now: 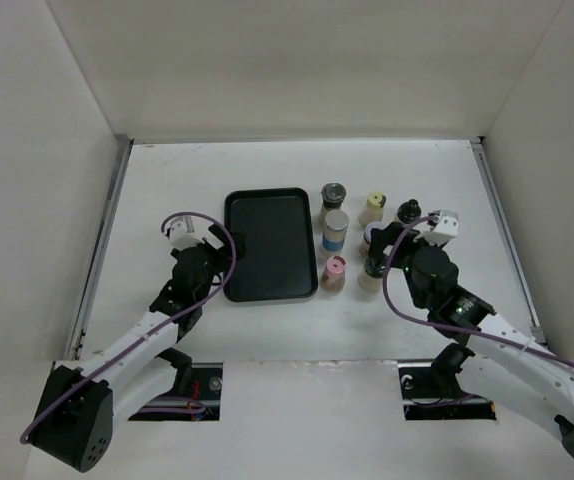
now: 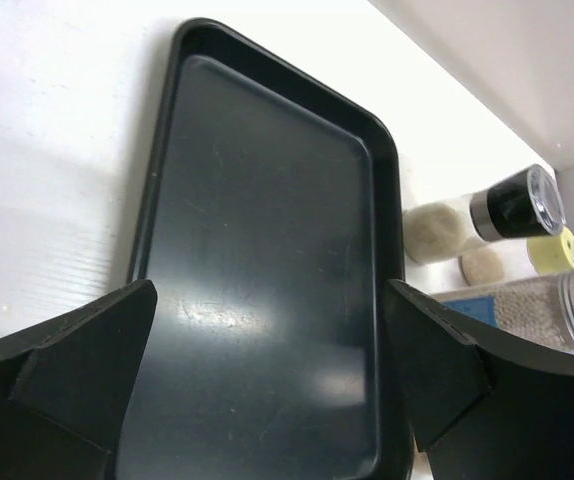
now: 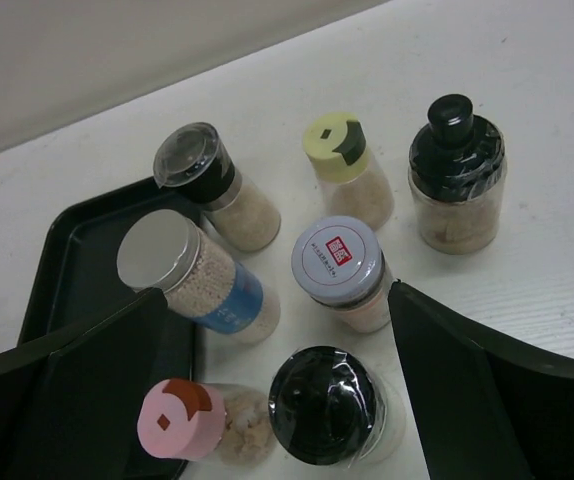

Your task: Organize the condiment bottles

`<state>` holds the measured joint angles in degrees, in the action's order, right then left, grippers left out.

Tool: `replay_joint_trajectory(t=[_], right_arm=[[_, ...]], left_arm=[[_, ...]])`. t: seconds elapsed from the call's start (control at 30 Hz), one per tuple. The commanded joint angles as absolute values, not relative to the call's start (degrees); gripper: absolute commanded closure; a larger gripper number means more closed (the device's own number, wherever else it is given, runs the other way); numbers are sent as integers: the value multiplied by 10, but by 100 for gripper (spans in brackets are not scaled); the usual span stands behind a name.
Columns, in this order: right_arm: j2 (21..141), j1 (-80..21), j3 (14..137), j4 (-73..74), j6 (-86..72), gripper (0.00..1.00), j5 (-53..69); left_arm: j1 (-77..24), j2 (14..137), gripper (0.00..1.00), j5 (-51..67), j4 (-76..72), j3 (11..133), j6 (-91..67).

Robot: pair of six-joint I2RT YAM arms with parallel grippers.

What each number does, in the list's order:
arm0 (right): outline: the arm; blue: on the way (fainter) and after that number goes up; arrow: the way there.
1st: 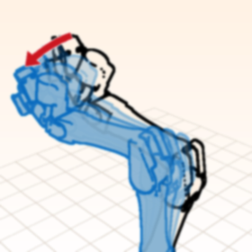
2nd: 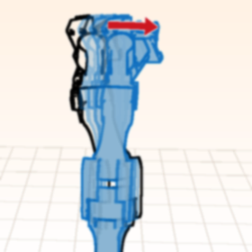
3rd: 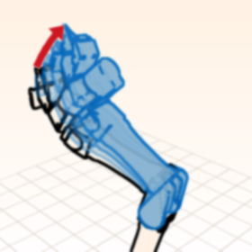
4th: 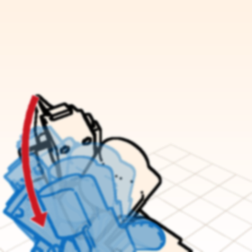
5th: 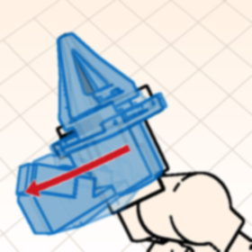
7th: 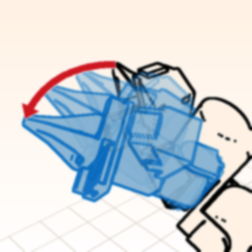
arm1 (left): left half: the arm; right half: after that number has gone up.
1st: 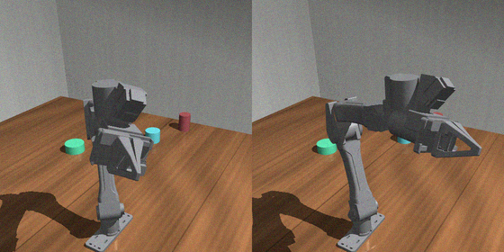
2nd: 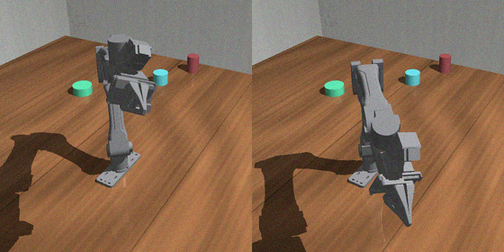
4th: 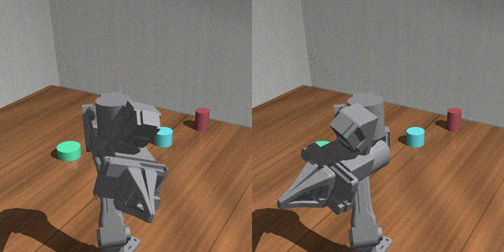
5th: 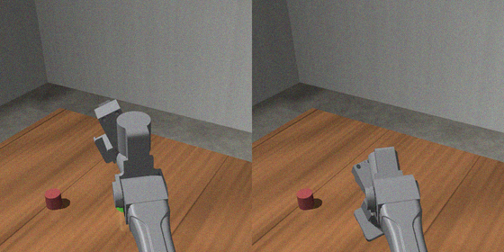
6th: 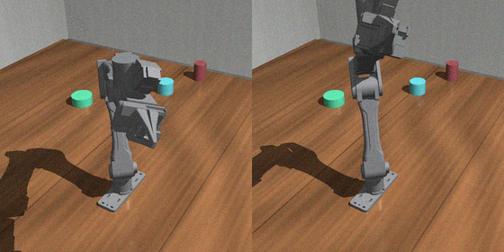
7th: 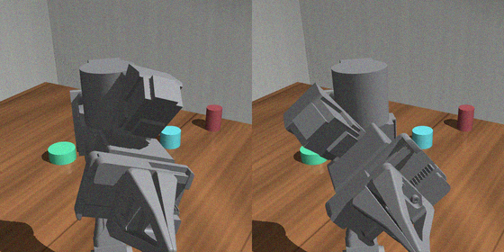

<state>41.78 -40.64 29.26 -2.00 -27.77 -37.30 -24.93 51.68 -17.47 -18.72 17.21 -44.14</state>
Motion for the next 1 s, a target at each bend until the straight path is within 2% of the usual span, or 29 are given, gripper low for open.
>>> replay_joint_trajectory(t=[0.0, 0.03, 0.07, 0.17, 0.2, 0.3, 0.4, 0.47, 0.5, 0.57, 0.6, 0.63, 0.8, 0.97], right_arm=[[427, -415, 316, -36, -252, 0, -367], [430, -418, 323, -36, -251, 0, -357], [432, -419, 330, -36, -249, 5, -348], [439, -420, 346, -36, -240, 48, -331], [446, -421, 359, -34, -234, 60, -325], [474, -433, 408, -15, -215, 74, -320], [536, -436, 464, 14, -186, 77, -307], [586, -433, 499, 34, -183, 71, -300], [610, -432, 518, 47, -183, 63, -300], [652, -432, 552, 54, -176, 32, -298], [674, -432, 565, 54, -170, 21, -296], [696, -430, 576, 52, -165, 14, -294], [784, -421, 620, 60, -155, 0, -301], [838, -421, 633, 61, -155, 0, -292]], left_arm=[[-230, 505, 0, -173, -214, 158, -450], [-226, 501, 0, -174, -219, 154, -451], [-225, 500, 0, -173, -223, 150, -451], [-223, 492, 0, -176, -225, 144, -454], [-219, 485, 0, -182, -223, 141, -455], [-207, 473, 0, -210, -218, 130, -471], [-191, 459, 0, -209, -195, 125, -482], [-178, 452, 0, -211, -186, 122, -489], [-171, 452, 0, -208, -187, 120, -494], [-161, 460, 0, -200, -184, 119, -499], [-157, 465, 0, -191, -180, 120, -500], [-152, 468, 0, -179, -177, 121, -502], [-144, 495, 0, -164, -194, 120, -508], [-145, 500, 0, -159, -201, 121, -508]])
